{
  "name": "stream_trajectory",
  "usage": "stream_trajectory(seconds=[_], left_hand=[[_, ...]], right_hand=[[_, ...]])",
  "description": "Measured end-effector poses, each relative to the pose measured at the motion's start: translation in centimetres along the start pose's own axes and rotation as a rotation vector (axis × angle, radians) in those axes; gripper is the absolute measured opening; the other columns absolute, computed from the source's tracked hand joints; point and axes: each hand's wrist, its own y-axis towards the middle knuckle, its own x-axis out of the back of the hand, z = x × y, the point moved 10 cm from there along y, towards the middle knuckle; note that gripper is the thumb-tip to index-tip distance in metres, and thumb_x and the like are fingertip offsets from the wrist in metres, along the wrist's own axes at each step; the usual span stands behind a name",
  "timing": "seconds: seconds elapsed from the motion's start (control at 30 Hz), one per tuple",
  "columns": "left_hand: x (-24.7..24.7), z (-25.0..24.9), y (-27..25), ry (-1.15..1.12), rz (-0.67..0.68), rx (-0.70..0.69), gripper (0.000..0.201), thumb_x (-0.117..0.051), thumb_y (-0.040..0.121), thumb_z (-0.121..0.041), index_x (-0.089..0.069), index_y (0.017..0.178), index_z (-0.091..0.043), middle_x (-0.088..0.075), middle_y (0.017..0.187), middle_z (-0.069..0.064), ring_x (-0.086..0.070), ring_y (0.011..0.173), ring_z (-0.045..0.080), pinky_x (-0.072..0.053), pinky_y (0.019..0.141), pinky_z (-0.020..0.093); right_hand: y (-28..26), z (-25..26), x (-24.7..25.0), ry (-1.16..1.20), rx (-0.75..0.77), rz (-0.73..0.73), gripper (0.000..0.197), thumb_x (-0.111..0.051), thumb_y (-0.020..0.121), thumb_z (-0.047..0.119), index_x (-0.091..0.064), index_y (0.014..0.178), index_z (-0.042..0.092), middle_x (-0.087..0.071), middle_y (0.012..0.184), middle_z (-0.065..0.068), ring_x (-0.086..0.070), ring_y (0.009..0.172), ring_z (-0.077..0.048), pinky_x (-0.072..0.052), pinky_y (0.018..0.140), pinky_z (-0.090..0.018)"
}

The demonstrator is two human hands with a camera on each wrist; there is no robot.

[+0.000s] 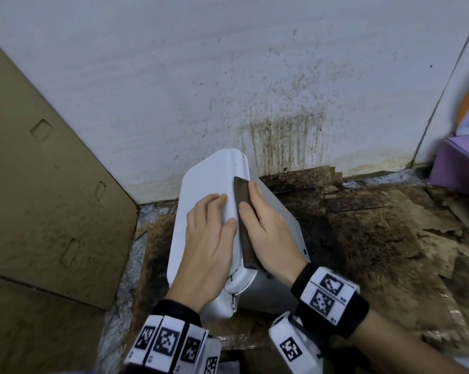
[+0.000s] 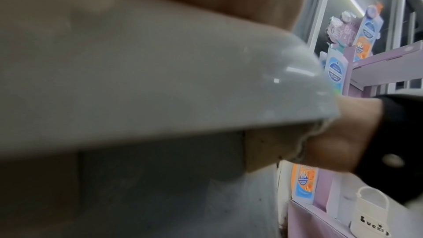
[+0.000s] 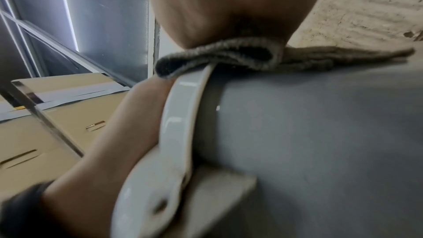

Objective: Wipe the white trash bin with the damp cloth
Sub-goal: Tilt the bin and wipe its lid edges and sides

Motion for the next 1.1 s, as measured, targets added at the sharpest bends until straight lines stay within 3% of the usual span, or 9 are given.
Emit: stream_trajectory(seconds=[0.1, 0.17, 0.27, 0.33, 0.5, 0.6, 0.8, 0.9, 1.1], left_hand=[[0.2, 0.4, -0.1, 0.008, 0.003, 0.014, 0.056, -0.022, 0.097, -0.053, -0.037, 0.145, -0.030, -0.032, 0.142, -0.018, -0.023, 0.138, -0.001, -0.021, 0.113, 0.017], [0.3, 0.6, -0.1, 0.013, 0.010, 0.029, 0.055, -0.023, 0.098, -0.052, -0.036, 0.146, -0.030, -0.032, 0.141, -0.018, -0.022, 0.137, -0.004, -0.020, 0.112, 0.017], [0.4, 0.5, 0.0, 0.021, 0.024, 0.043, 0.051, -0.025, 0.101, -0.043, -0.035, 0.148, -0.029, -0.031, 0.141, -0.017, -0.021, 0.136, -0.004, -0.020, 0.113, 0.019], [0.4, 0.6, 0.0, 0.026, 0.028, 0.043, 0.048, -0.025, 0.102, -0.039, -0.035, 0.148, -0.029, -0.031, 0.140, -0.018, -0.020, 0.135, -0.006, -0.019, 0.113, 0.018], [0.1, 0.4, 0.1, 0.025, 0.029, 0.030, 0.038, -0.027, 0.109, -0.030, -0.035, 0.146, -0.029, -0.033, 0.137, -0.018, -0.017, 0.131, -0.014, -0.013, 0.104, -0.001], [-0.1, 0.1, 0.0, 0.033, 0.030, 0.015, 0.037, -0.028, 0.110, -0.028, -0.035, 0.147, -0.029, -0.033, 0.136, -0.018, -0.018, 0.130, -0.014, -0.013, 0.103, -0.002], [-0.4, -0.1, -0.1, 0.036, 0.027, 0.015, 0.045, -0.023, 0.104, -0.041, -0.036, 0.146, -0.030, -0.034, 0.136, -0.018, -0.022, 0.132, -0.006, -0.019, 0.109, 0.014], [-0.3, -0.3, -0.2, 0.031, 0.016, 0.007, 0.048, -0.022, 0.103, -0.045, -0.036, 0.146, -0.030, -0.034, 0.136, -0.019, -0.021, 0.133, -0.008, -0.019, 0.109, 0.010], [-0.4, -0.2, -0.4, 0.025, 0.001, 0.012, 0.055, -0.020, 0.102, -0.049, -0.034, 0.150, -0.027, -0.036, 0.140, -0.017, -0.021, 0.135, -0.008, -0.015, 0.112, 0.008]], right_hand=[[2.6, 0.4, -0.2, -0.135, -0.003, 0.092, 0.061, -0.029, 0.110, 0.038, -0.003, 0.162, 0.020, -0.004, 0.170, 0.005, -0.016, 0.154, -0.010, -0.012, 0.119, -0.019], [5.1, 0.6, -0.4, -0.199, -0.008, 0.148, 0.063, -0.026, 0.110, 0.039, 0.002, 0.162, 0.018, -0.010, 0.170, 0.000, -0.034, 0.147, -0.021, -0.028, 0.116, -0.027], [8.9, 1.3, -0.1, -0.287, 0.030, 0.184, 0.064, -0.025, 0.110, 0.038, 0.003, 0.161, 0.011, -0.044, 0.149, -0.003, -0.061, 0.103, -0.021, -0.046, 0.077, -0.025], [10.7, 1.4, 0.0, -0.359, 0.037, 0.227, 0.066, -0.025, 0.110, 0.039, 0.006, 0.161, 0.010, -0.019, 0.167, -0.007, -0.063, 0.103, -0.027, -0.045, 0.071, -0.031], [11.9, 0.8, 0.1, -0.391, 0.075, 0.284, 0.065, -0.026, 0.109, 0.040, 0.011, 0.160, 0.023, 0.010, 0.169, -0.004, -0.058, 0.120, -0.022, -0.046, 0.088, -0.026], [11.0, 0.4, 0.2, -0.358, 0.057, 0.249, 0.060, -0.026, 0.109, 0.039, 0.001, 0.162, 0.026, 0.009, 0.170, -0.005, -0.018, 0.155, -0.025, -0.025, 0.120, -0.037], [5.7, 0.6, 0.1, -0.370, 0.060, 0.213, 0.057, -0.028, 0.109, 0.039, -0.007, 0.162, 0.033, 0.003, 0.171, 0.000, -0.028, 0.151, -0.029, -0.026, 0.121, -0.045], [1.6, 1.4, 0.0, -0.366, 0.097, 0.168, 0.054, -0.030, 0.109, 0.031, -0.017, 0.161, 0.025, -0.002, 0.171, 0.001, -0.023, 0.153, -0.021, -0.022, 0.121, -0.032], [-2.5, 1.4, -1.3, -0.300, 0.170, 0.097, 0.063, -0.022, 0.102, 0.038, -0.021, 0.160, 0.014, -0.016, 0.169, -0.005, -0.013, 0.156, -0.020, -0.018, 0.126, -0.042]])
